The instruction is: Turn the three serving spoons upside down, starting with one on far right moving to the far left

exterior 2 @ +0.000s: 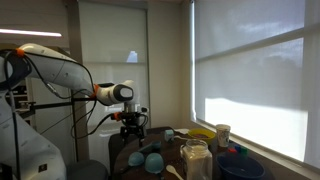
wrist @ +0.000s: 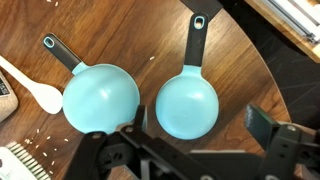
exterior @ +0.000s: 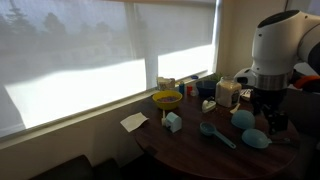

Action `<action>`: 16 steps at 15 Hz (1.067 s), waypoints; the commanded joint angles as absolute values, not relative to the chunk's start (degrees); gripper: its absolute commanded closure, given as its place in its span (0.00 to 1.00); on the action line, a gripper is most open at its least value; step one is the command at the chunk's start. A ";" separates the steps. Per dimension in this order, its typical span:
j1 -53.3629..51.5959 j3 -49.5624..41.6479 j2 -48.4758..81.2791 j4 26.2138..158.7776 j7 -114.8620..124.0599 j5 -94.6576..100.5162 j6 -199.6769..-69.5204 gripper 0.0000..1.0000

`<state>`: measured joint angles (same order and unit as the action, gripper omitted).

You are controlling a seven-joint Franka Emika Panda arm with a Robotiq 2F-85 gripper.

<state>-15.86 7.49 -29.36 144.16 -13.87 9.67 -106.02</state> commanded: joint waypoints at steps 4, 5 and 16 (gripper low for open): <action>-16.44 6.66 -29.37 144.56 -15.57 6.01 -109.86 0.00; -16.72 5.71 -29.20 144.79 -16.00 3.32 -113.43 0.00; -17.34 -1.18 -24.93 148.17 -24.16 -22.58 -130.65 0.00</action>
